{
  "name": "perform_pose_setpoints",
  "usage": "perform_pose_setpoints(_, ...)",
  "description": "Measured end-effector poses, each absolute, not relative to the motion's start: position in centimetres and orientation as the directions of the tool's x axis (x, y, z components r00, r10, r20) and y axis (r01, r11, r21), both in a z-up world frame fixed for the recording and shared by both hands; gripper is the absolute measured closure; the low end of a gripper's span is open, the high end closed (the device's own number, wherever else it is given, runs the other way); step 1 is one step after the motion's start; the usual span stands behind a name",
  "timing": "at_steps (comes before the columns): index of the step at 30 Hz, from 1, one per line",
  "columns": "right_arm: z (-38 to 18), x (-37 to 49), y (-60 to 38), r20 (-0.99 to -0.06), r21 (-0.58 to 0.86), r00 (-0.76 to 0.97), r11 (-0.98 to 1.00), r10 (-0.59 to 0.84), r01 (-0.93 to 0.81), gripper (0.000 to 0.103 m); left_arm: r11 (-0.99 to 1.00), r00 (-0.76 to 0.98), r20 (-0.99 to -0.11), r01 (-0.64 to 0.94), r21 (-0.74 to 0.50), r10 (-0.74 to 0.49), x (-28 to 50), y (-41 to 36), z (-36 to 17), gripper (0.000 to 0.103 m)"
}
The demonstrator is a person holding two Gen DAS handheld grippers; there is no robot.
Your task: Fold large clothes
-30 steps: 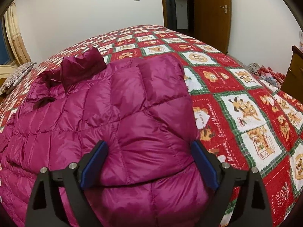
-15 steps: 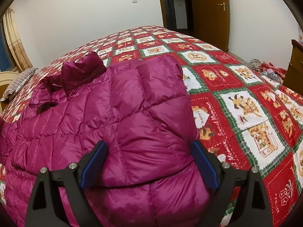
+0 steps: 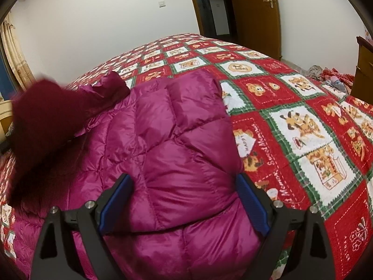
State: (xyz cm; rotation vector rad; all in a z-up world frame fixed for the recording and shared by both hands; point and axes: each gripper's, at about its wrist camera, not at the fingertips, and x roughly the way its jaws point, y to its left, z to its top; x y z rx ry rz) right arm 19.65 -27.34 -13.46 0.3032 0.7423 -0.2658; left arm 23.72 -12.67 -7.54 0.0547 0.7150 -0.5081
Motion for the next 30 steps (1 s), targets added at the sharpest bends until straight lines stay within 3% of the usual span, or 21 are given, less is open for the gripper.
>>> perform_pose_setpoints(6, -13.5, 19.7, -27.4, -0.697, 0.173, 0.705, 0.923, -0.133, 0.344, 0.01, 0.869, 0.564, -0.692, 0.454, -0.195, -0.45, 21.7, -9.5, -8.3, 0.079)
perform_pose_setpoints(8, -13.5, 19.8, -27.4, -0.702, 0.168, 0.699, 0.923, -0.134, 0.345, 0.01, 0.885, 0.576, -0.699, 0.427, -0.185, -0.424, 21.0, -8.1, -8.0, 0.067)
perform_pose_setpoints(10, -13.5, 20.0, -27.4, -0.709, 0.168, 0.694, 0.927, -0.122, 0.335, 0.006, 0.896, 0.589, -0.701, 0.411, -0.169, -0.403, 19.7, -6.4, -7.4, 0.042)
perform_pose_setpoints(11, -13.4, 20.1, -27.4, -0.715, 0.166, 0.689, 0.929, -0.118, 0.331, 0.006, 0.9, 0.606, -0.692, 0.407, -0.154, -0.392, 18.8, -5.4, -6.9, 0.039)
perform_pose_setpoints(13, -13.0, 20.0, -27.5, -0.729, 0.158, 0.675, 0.932, -0.113, 0.327, 0.011, 0.906, 0.634, -0.679, 0.407, -0.115, -0.371, 18.2, -3.9, -6.5, 0.038)
perform_pose_setpoints(15, -11.6, 19.0, -27.5, -0.721, 0.128, 0.676, 0.929, -0.153, 0.347, 0.03, 0.926, 0.673, -0.67, 0.373, -0.058, -0.313, 17.6, -1.8, -5.9, 0.037)
perform_pose_setpoints(21, -6.0, 17.5, -22.6, -0.61, 0.13, 0.789, 0.972, -0.075, 0.194, 0.031, 0.987, 0.746, -0.659, 0.157, 0.038, -0.093, 21.3, 2.6, -5.2, 0.037)
perform_pose_setpoints(26, -6.3, 21.5, -17.3, -0.647, 0.036, 0.762, 0.996, -0.038, 0.08, 0.031, 0.998, 0.733, -0.678, 0.054, -0.022, -0.055, 26.7, 4.9, -4.0, 0.037)
perform_pose_setpoints(30, -9.2, 23.7, -15.3, -0.727, -0.032, 0.687, 0.999, -0.022, -0.003, 0.037, 1.0, 0.715, -0.699, 0.013, 0.024, 0.008, 30.4, 4.8, -5.5, 0.037)
